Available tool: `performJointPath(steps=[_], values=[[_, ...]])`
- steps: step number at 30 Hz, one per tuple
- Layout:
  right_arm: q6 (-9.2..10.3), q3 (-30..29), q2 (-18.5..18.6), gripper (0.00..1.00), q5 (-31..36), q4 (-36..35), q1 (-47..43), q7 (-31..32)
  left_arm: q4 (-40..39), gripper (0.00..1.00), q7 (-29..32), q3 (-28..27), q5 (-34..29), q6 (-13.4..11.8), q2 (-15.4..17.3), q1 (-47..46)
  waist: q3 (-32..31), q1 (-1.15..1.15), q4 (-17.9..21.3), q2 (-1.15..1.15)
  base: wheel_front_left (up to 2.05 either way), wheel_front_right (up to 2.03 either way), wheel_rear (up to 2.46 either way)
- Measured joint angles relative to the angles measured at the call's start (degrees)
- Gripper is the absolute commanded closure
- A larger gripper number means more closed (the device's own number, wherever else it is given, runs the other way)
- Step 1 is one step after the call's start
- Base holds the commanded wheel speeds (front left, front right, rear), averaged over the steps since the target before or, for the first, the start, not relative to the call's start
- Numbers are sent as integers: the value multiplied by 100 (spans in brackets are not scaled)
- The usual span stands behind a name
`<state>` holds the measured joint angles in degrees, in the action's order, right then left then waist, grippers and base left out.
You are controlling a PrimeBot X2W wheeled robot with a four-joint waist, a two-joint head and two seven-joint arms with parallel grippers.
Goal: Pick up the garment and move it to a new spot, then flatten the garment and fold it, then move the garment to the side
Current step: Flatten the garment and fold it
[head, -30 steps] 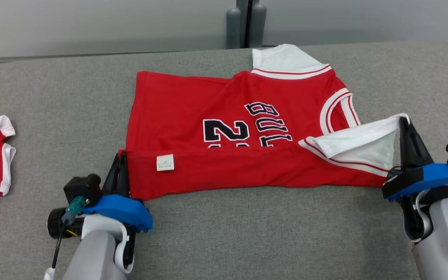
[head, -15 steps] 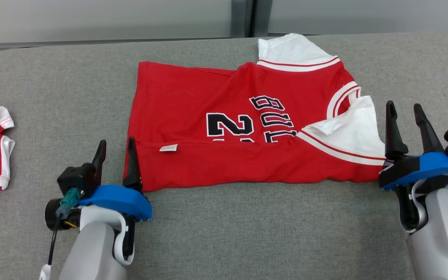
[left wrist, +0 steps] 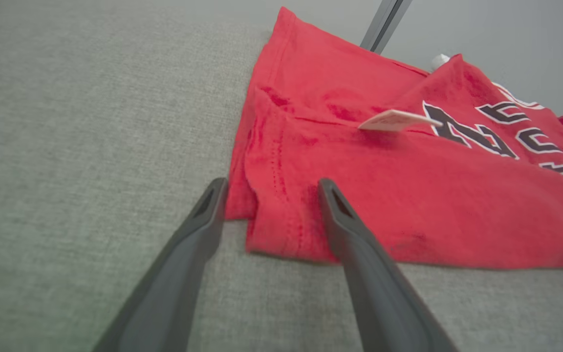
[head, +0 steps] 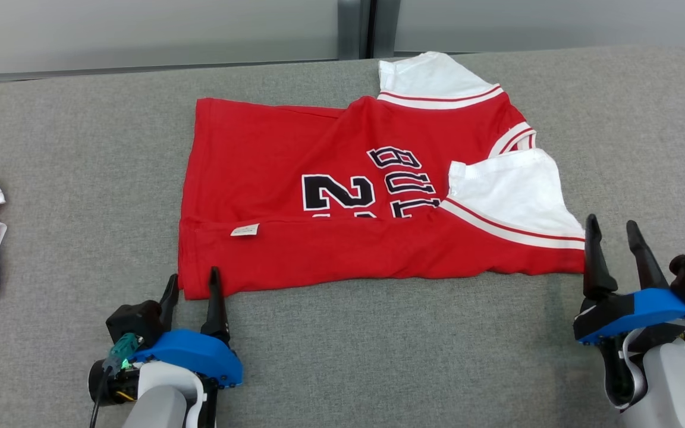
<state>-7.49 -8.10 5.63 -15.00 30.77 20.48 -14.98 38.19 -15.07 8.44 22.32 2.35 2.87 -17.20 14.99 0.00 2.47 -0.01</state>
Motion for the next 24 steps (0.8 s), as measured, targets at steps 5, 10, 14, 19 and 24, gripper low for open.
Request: performJointPath(steps=[5, 10, 14, 19, 24], values=[[0, 131, -49, 0, 2, 214, -97, 0, 281, 8, -20, 33, 51, -82, 3, -112, 58, 0, 66, 1, 0, 0, 0], [0, 312, -69, 0, -52, 702, -95, 1, 479, 100, -44, 168, 170, -14, 31, -246, 119, 0, 94, 2, 0, 0, 0], [0, 467, -23, 0, -140, 1054, 104, -5, 573, 100, -62, 303, 275, 31, 41, -355, 201, -1, 76, 2, 0, 0, 0], [0, 556, 25, 100, -290, 1308, 272, -25, 594, 100, -62, 323, 293, 74, 32, -393, 213, 0, 28, 2, 0, 0, 0], [-1, 541, 44, 100, -458, 1260, 274, -13, 586, 100, -40, 269, 283, 93, 11, -357, 104, 2, -20, 1, 0, 0, 0]])
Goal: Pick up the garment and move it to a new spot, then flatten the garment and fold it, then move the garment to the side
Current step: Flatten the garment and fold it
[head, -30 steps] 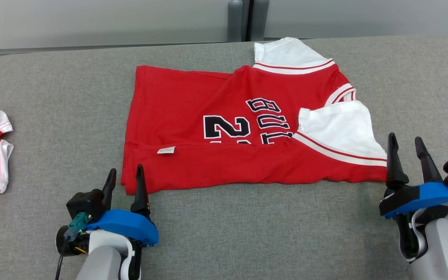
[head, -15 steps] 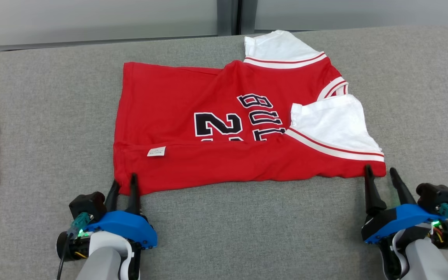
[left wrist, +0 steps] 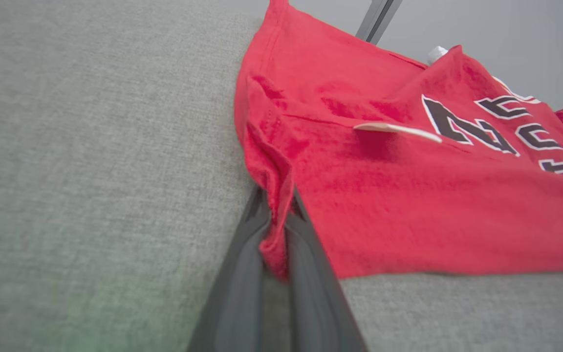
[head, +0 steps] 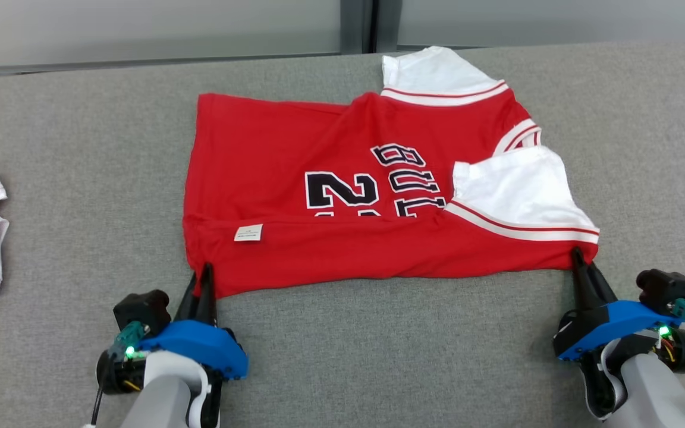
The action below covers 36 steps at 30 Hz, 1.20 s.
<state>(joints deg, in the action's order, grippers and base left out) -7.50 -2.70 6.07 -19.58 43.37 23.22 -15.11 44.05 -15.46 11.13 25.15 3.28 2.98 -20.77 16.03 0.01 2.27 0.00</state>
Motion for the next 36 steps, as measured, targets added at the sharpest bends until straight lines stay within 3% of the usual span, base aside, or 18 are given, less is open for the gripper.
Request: performJointPath(steps=[15, 21, 22, 23, 24, 25, 31, 36], values=[[-1, 25, -21, 100, -367, -460, -1221, 12, 29, 100, 32, -207, -187, 79, -22, 1033, -1092, -2, -46, 0, 0, 0, 0], [0, 77, -16, 100, -448, -509, -1579, 13, 52, 100, 32, -90, -62, 57, -22, 1257, -1238, -3, -30, 1, 0, 0, 0], [0, 75, -13, 100, -460, -509, -1580, 14, 14, 68, 32, -86, -75, 20, -22, 1246, -1216, -2, -39, 0, 0, 0, 0], [0, 67, -10, 89, -470, -505, -1577, 14, -20, 0, 32, -81, -94, -9, -22, 1223, -1195, -1, -52, 0, 0, 0, 0], [0, 56, -8, 56, -470, -492, -1567, 14, -49, 0, 32, -74, -120, -31, -22, 1201, -1175, -1, -63, 0, 0, 0, 0], [0, 42, -10, 0, -469, -487, -1541, 14, -75, 0, 32, -70, -157, -55, -19, 1178, -1148, -1, -66, 0, 0, 0, 0], [1, -240, 38, 0, -316, -769, -1206, 11, -382, 0, 32, -145, -417, -121, -11, 786, -920, -1, -88, 0, 0, 0, 0], [1, -269, 19, 0, -123, -959, -904, 12, -190, 0, 32, -245, -600, -125, 29, 137, -659, -1, -74, 0, 0, 0, 0]])
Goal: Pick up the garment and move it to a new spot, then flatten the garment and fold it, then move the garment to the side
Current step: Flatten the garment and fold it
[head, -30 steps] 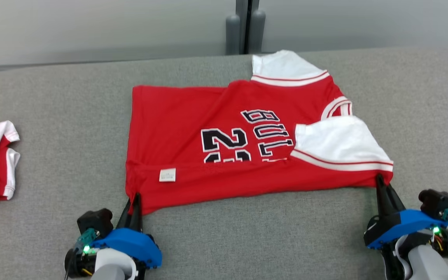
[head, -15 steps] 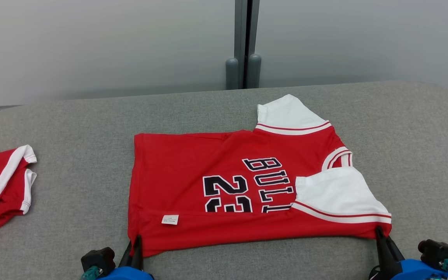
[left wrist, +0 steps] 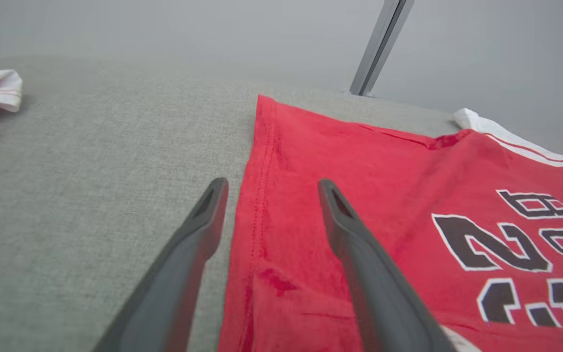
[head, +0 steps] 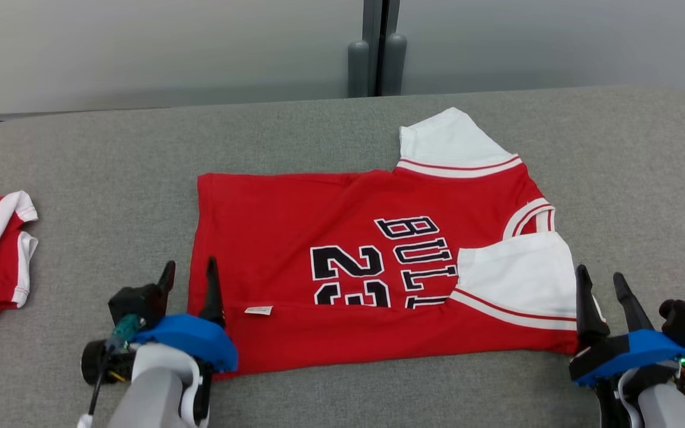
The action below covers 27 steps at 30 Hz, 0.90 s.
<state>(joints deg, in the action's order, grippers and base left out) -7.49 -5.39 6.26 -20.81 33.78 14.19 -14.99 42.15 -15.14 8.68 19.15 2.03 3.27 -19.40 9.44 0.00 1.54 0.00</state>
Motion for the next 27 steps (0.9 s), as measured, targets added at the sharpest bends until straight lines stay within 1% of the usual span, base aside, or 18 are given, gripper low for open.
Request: performJointPath(steps=[3, 8, 17, 21, 25, 26, 27], values=[[0, 32, -16, 0, 38, -70, 204, 1, 312, 0, 0, -33, -46, -13, 48, -502, 173, 1, 38, -1, 0, 0, 0], [0, 142, -53, 0, 68, -170, 427, 1, 899, 0, 0, -56, -38, 52, 109, -1228, 445, 1, 116, -1, 0, 0, 0], [0, 378, -97, 0, 42, -498, 764, 0, 1771, 0, 11, -147, 48, 52, 253, -2423, 1062, 1, 358, -2, 0, 0, 0], [0, 488, -110, 0, 5, -572, 921, 1, 2078, 0, 10, -223, 92, 44, 365, -2800, 1306, 2, 467, -2, 0, 0, 0], [0, 508, -94, 0, -22, -668, 1032, 1, 2231, 0, 9, -233, 100, 23, 387, -3011, 1439, 1, 538, -2, 0, 0, 0], [0, 504, -90, 0, -47, -682, 1045, 1, 2239, 2, 9, -232, 99, 9, 390, -3035, 1455, 1, 546, -2, 0, 0, 0], [0, 504, -82, 0, -56, -687, 1056, 1, 2256, 35, 9, -229, 90, 5, 388, -3046, 1467, 0, 550, -2, 0, 0, 0]])
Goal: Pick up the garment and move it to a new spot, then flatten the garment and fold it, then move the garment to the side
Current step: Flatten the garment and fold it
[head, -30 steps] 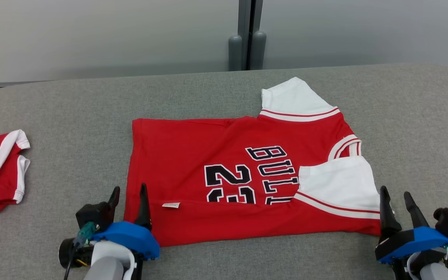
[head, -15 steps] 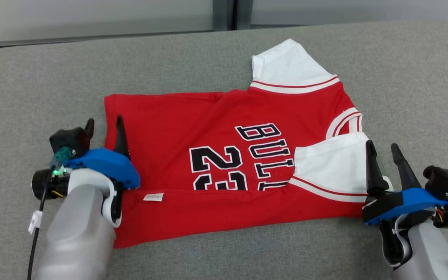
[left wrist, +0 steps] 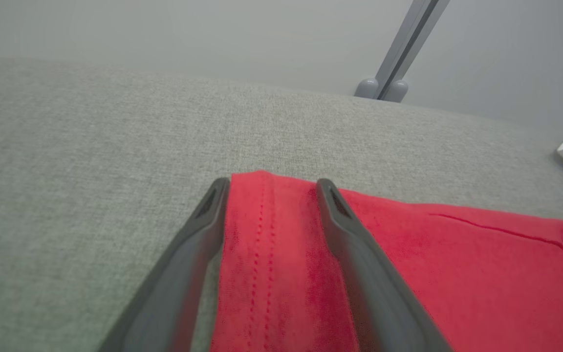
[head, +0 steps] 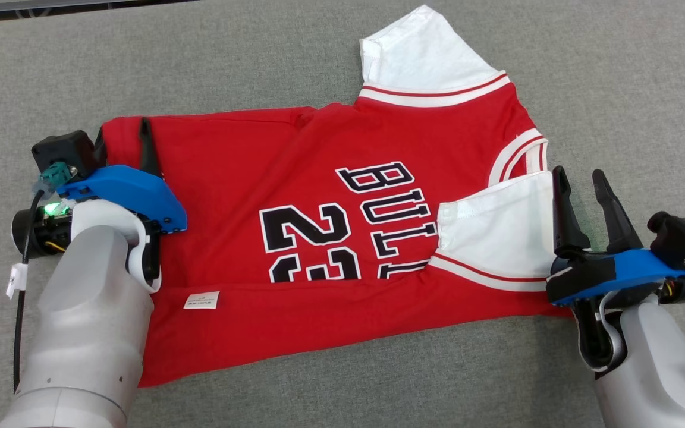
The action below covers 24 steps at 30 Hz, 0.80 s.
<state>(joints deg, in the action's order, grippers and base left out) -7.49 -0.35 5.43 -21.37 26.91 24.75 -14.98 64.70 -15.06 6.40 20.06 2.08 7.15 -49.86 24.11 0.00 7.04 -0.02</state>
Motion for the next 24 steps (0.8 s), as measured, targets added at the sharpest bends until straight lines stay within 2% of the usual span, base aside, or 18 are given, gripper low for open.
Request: performJointPath(steps=[1, 2, 3, 8, 14, 24], values=[[0, 23, 15, 0, 0, -19, 21, 0, 15, 55, 0, -2, -1, 1, -2, -8, 16, 0, 4, 0, 0, 0, 0], [0, 51, 38, 0, 0, -33, 66, 0, 3, 86, 0, -2, -2, 1, -5, -21, 35, 0, 6, 0, 0, 0, 0], [0, 86, 74, 0, 0, -43, 124, 0, -36, 100, 0, 2, -19, -3, -11, -38, 51, 0, 0, 0, 0, 0, 0], [0, 312, 335, 0, -10, 69, 644, -1, -301, 100, 0, 35, -142, -29, -62, -74, 126, 0, -84, 0, 0, 0, 0], [0, 742, 695, 0, -102, 881, 1746, 110, -646, 100, 0, 142, -264, -2, -236, -87, 273, 0, -316, 0, 0, 0, 0], [0, 1137, 1151, 0, -207, 2250, 3573, 1016, -1336, 100, -1, 457, -185, 101, -415, -105, 676, 1, -913, 0, 0, 0, 0]])
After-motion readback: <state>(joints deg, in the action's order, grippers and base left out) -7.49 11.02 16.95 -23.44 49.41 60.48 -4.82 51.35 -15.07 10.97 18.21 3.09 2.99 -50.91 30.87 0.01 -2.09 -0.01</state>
